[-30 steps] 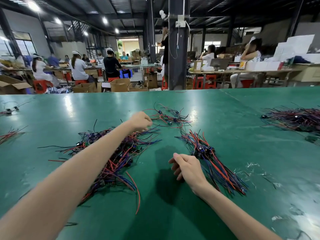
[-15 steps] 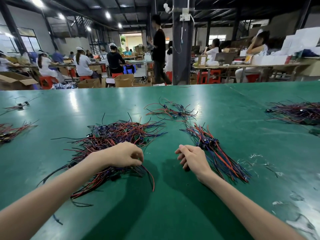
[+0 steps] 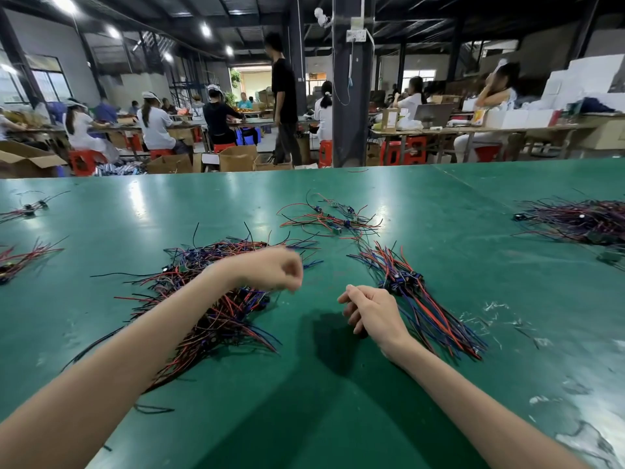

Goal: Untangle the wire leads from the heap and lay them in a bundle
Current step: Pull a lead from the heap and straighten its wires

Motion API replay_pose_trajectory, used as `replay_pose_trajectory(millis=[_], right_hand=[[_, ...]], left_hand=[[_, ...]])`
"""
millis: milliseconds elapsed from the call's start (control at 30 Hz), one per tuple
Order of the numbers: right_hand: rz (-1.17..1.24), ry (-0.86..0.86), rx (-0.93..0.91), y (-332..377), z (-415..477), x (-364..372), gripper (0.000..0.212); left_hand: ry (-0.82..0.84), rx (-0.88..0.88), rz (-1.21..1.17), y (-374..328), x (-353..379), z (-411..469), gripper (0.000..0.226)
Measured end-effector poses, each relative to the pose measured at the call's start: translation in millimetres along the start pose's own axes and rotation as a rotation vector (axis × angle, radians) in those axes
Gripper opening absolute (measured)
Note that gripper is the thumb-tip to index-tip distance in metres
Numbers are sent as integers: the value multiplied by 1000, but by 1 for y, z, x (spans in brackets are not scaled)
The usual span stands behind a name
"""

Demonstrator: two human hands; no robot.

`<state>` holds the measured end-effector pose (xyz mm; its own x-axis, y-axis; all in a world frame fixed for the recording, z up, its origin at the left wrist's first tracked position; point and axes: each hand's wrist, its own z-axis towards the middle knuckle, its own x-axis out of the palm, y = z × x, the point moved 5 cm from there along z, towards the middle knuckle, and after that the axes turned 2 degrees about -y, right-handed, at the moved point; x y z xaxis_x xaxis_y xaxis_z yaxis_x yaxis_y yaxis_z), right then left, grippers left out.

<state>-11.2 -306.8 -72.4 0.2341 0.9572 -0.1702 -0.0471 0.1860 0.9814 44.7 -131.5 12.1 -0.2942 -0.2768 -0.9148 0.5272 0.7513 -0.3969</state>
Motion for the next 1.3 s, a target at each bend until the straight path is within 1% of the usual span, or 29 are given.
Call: replay_pose_trajectory(millis=[67, 100, 133, 167, 200, 233, 267, 300, 333, 400, 433, 467, 533, 633, 733, 800, 900, 967, 1000, 1033, 1100, 1167, 1233, 1300], right_hand=[[22, -5, 2, 0, 1, -1, 34], [32, -7, 5, 0, 1, -2, 34], [44, -6, 10, 0, 1, -2, 34], [56, -3, 14, 0, 1, -3, 34], [64, 2, 16, 0, 0, -3, 34], [66, 5, 16, 0, 0, -4, 34], [62, 7, 16, 0, 0, -5, 34], [52, 9, 15, 0, 0, -5, 34], [43, 12, 12, 0, 0, -5, 34], [37, 13, 8, 1, 0, -3, 34], [32, 13, 6, 1, 0, -2, 33], [24, 14, 4, 2, -1, -1, 33], [10, 15, 2, 2, -1, 0, 33], [-7, 13, 0, 3, -2, 0, 33], [-9, 15, 1, 3, -2, 0, 33], [-8, 14, 7, 2, -1, 0, 33], [-7, 12, 6, 2, 0, -1, 33], [-10, 11, 3, 1, 0, -1, 33], [-10, 10, 0, 1, 0, -1, 33], [-10, 9, -2, 1, 0, -1, 33], [-10, 10, -5, 0, 1, 0, 33], [-16, 11, -8, 0, 1, -1, 33], [-15, 11, -8, 0, 0, 0, 33], [-12, 14, -8, 0, 0, 0, 33]], left_hand=[[-354, -39, -206, -1, -32, 22, 5], [-490, -87, -333, 0, -44, 31, 15], [-559, -148, -447, 2, -51, 41, 32], [-563, -220, -509, 7, -55, 49, 49], [-534, -283, -498, 11, -57, 56, 61], [-501, -330, -443, 15, -58, 59, 67], [-484, -362, -379, 22, -60, 59, 67], [-477, -383, -325, 30, -61, 55, 62], [-481, -390, -266, 40, -63, 50, 52], [-491, -405, -100, 64, -66, 36, 21], [-480, -428, -31, 76, -67, 26, 14], [-458, -460, 22, 90, -65, 17, 12], [-388, -519, 71, 111, -60, 2, 12], [-265, -538, 101, 128, -44, -9, 13], [-261, -520, 142, 125, -40, -9, 9], [-268, -529, 161, 120, -40, -7, 12], [-378, -528, 172, 109, -43, -5, 14], [-447, -499, 191, 96, -42, -4, 7], [-440, -480, 196, 89, -39, -2, 3], [-403, -465, 204, 83, -34, 0, 5], [-310, -452, 249, 76, -23, 2, 15], [-243, -447, 333, 71, -14, 3, 18], [-229, -452, 353, 68, -11, 2, 15], [-252, -451, 278, 67, -14, 0, 12]])
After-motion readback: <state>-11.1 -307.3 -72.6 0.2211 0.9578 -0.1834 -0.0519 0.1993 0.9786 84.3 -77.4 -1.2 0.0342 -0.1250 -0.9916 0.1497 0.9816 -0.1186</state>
